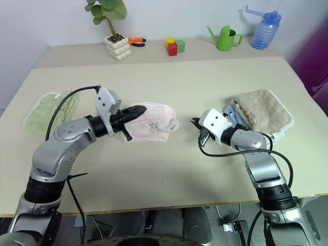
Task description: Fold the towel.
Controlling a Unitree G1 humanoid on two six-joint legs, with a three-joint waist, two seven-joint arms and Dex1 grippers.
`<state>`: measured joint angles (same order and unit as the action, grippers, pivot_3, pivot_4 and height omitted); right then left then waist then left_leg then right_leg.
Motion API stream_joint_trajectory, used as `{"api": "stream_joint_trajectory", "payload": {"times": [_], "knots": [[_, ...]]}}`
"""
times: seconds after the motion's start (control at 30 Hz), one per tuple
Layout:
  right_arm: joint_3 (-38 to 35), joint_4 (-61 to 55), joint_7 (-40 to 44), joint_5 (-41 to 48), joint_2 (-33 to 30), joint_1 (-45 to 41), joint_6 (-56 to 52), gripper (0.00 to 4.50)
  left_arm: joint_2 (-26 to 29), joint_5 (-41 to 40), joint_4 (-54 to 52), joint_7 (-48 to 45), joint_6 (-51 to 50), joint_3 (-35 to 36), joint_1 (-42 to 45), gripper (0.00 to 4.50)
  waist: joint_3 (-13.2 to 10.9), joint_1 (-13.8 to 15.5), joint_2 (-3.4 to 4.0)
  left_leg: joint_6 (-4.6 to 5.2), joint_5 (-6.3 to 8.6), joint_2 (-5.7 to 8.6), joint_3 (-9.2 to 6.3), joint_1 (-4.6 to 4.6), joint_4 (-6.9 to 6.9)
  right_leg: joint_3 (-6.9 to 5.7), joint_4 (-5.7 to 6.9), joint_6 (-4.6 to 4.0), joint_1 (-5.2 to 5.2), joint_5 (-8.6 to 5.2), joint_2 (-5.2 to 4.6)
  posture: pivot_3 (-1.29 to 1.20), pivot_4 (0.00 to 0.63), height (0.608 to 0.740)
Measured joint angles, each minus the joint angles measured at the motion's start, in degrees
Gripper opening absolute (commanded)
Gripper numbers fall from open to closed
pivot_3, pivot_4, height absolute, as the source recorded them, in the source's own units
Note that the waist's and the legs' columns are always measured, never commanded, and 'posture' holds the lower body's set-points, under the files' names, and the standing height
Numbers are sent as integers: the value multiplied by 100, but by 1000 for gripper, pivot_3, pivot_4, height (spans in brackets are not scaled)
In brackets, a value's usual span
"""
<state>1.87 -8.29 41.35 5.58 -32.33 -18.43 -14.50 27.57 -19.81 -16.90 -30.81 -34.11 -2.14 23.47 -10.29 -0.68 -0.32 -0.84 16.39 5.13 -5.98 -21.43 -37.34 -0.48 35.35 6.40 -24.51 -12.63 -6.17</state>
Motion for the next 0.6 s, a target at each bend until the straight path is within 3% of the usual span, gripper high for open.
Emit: {"api": "stream_joint_trajectory", "payload": {"times": [0.2, 0.33, 0.6], "knots": [[49, -208, -383, 618, 974, -921, -791, 46, -78, 424, 806, 211, 272, 35, 188, 0, 0, 17, 0, -4, -2, 0, -1, -3, -2, 0, 0, -2, -3, 1, 0, 0, 150, 732], [510, 165, -704, 578, 1697, -1326, -1133, 46, -239, 710, 1226, 60, 472, -440, 204, 0, 2, 21, -1, -4, -2, 3, -1, -5, -2, 0, 0, -2, -4, 2, -2, 0, 150, 732], [1399, 1208, -899, -203, 1732, -960, -1078, 46, -328, 1259, 1547, 41, 926, -873, 20, 0, 5, -6, 3, -6, -3, 6, 1, -5, -3, 1, 12, -2, -13, 2, -4, 0, 150, 732]]}}
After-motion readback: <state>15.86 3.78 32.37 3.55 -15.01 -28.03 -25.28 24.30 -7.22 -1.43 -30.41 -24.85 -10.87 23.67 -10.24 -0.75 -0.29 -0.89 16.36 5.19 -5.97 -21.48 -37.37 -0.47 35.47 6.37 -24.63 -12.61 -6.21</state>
